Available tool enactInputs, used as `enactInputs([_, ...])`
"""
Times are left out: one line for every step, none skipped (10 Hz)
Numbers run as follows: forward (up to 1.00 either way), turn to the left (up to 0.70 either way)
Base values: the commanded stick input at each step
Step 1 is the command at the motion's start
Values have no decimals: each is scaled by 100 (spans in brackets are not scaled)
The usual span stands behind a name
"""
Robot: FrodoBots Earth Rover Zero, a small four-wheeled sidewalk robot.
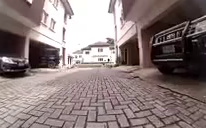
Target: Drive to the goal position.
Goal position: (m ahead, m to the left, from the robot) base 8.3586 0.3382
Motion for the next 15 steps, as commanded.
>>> enactInputs([50,0])
enactInputs([50,0])
enactInputs([50,0])
enactInputs([50,0])
enactInputs([50,0])
enactInputs([50,0])
enactInputs([50,0])
enactInputs([50,0])
enactInputs([50,0])
enactInputs([50,0])
enactInputs([50,0])
enactInputs([50,0])
enactInputs([50,0])
enactInputs([50,0])
enactInputs([50,0])
